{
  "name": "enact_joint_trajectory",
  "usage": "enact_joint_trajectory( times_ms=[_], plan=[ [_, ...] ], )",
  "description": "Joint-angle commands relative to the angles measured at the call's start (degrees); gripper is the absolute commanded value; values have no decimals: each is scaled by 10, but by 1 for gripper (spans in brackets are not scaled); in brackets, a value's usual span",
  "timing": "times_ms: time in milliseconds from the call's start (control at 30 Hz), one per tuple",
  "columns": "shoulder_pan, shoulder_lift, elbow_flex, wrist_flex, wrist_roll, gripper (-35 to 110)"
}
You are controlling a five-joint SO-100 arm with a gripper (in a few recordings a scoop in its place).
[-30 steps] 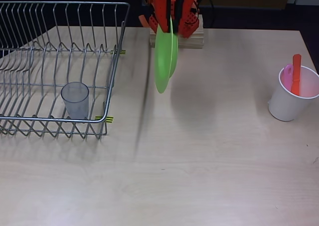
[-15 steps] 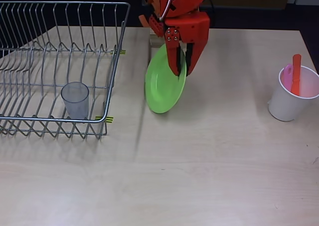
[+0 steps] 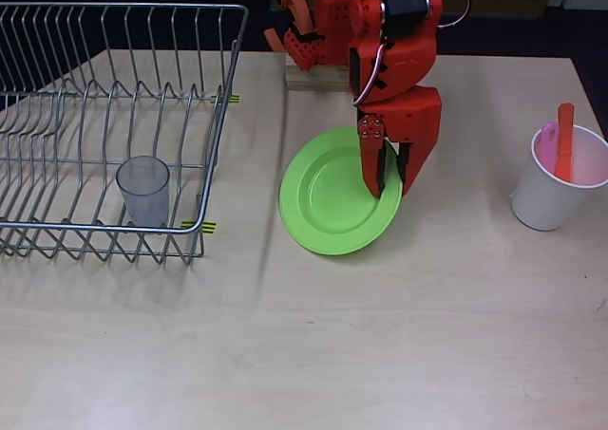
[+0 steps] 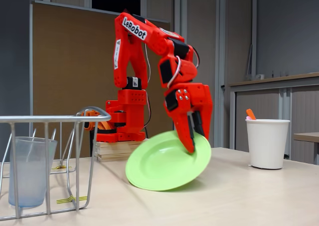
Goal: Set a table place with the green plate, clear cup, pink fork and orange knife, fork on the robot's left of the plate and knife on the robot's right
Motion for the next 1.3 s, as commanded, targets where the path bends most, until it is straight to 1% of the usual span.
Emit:
enact_joint_trajectory(
  times_ms=[0,167,333,433,567,867,1067,1267],
  plan=[
    [-42,-48,2,-45,64,0],
    [-87,-98,18,-103,133,12],
    [-121,-138,38,-168,184,20],
    [-134,-161,36,-192,199,22],
    [-139,-164,29,-197,186,22],
    [-138,-90,17,-108,135,22],
    [-126,-37,-21,1,82,22],
    [-110,-25,-84,89,19,22]
  ],
)
